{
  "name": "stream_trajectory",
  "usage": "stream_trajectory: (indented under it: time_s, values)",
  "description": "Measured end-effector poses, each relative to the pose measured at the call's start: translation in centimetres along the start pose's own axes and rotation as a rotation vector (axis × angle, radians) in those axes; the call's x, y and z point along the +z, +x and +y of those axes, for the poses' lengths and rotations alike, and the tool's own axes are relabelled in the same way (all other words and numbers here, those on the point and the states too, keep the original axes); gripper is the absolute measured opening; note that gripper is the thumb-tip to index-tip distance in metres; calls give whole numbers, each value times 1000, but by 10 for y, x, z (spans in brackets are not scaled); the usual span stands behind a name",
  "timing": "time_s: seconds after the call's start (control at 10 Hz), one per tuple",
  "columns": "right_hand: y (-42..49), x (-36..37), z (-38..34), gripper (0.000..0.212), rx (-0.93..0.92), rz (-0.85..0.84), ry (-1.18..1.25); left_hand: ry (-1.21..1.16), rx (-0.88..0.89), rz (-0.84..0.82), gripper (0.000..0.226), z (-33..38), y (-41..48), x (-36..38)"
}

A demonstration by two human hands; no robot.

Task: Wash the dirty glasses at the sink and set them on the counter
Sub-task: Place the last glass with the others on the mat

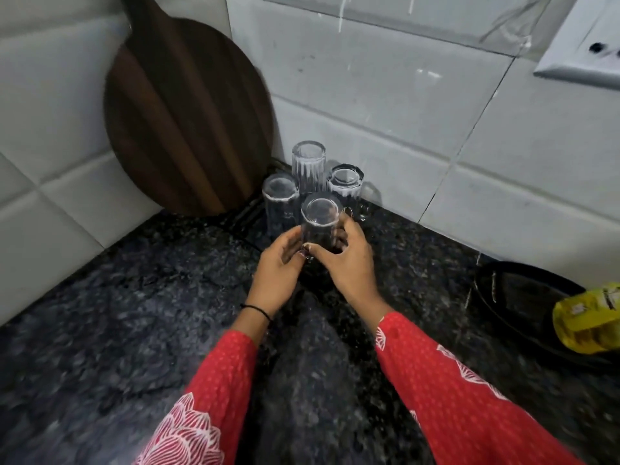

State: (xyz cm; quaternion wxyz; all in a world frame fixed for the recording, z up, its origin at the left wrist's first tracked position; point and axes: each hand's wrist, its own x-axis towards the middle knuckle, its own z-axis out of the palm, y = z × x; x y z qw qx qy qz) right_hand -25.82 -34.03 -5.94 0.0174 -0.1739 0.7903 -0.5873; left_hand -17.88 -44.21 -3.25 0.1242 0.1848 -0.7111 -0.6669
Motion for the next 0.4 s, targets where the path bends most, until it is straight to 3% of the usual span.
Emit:
stream_trajectory:
  time_s: [0.3, 0.4]
  values:
    - [-13, -9, -6, 75, 108, -52, 42, 34, -57, -39, 54, 5, -8, 9]
    - [-23, -26, -15, 59, 176, -21, 75, 1, -82, 46, 50, 14, -20, 15]
